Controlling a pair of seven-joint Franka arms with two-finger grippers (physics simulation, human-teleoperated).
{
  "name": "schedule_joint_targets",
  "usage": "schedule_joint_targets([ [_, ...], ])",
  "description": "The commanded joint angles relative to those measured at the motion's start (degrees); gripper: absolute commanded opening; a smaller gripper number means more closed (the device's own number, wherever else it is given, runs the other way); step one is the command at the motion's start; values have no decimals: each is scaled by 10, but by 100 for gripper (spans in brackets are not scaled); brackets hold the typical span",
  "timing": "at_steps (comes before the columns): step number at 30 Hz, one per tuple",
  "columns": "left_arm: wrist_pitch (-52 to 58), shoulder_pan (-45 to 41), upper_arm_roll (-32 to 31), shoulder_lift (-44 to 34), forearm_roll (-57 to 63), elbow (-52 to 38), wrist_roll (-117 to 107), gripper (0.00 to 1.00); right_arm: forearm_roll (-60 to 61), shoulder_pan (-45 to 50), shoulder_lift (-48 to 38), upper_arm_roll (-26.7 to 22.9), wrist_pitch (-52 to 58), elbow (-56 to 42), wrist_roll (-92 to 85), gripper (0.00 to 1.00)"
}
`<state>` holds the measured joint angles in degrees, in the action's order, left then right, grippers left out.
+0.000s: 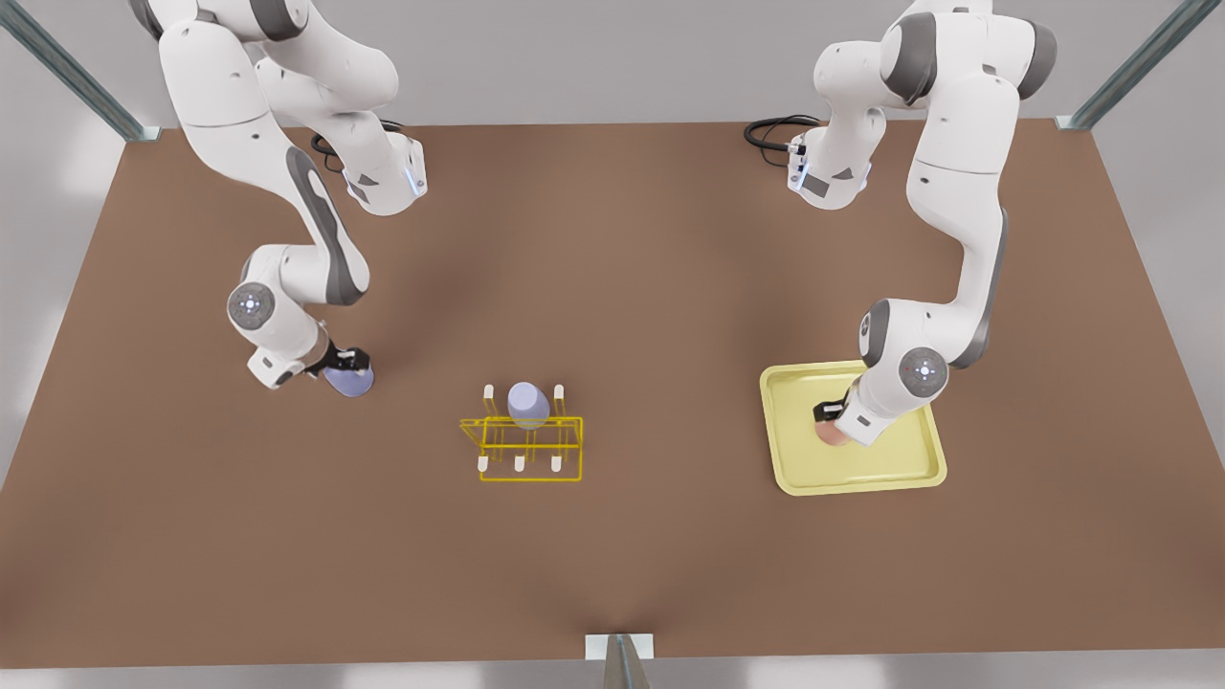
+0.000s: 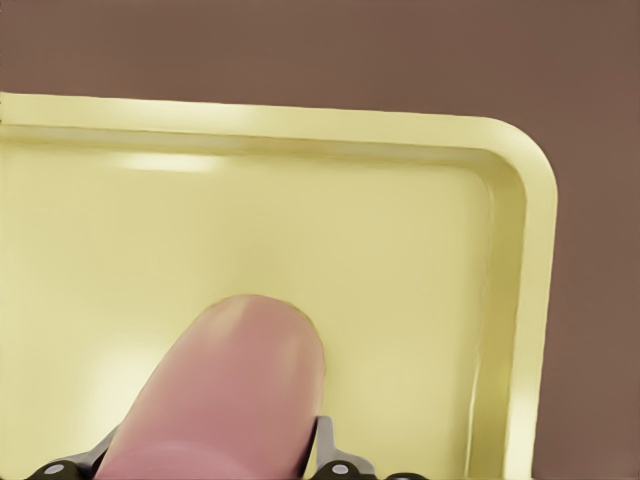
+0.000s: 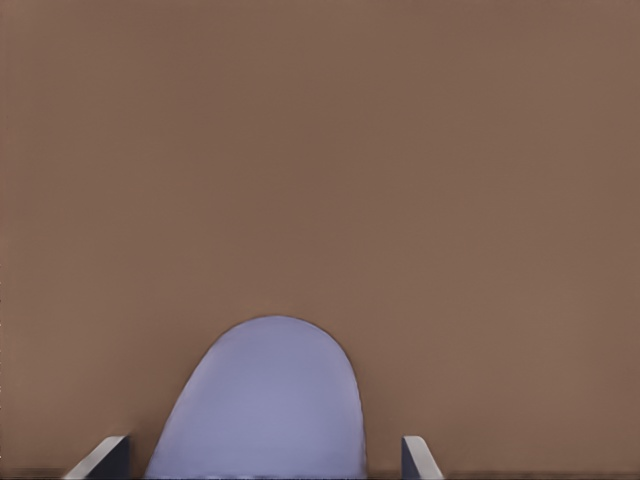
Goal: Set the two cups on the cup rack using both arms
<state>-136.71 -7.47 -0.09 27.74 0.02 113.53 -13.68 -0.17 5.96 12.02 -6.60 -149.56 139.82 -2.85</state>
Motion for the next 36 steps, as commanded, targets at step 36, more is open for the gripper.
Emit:
schedule_joint_targets([
  [36,20,-134,-290,315,-22,-593,-412,85,111,1,20,60,0,-114,-26,81],
])
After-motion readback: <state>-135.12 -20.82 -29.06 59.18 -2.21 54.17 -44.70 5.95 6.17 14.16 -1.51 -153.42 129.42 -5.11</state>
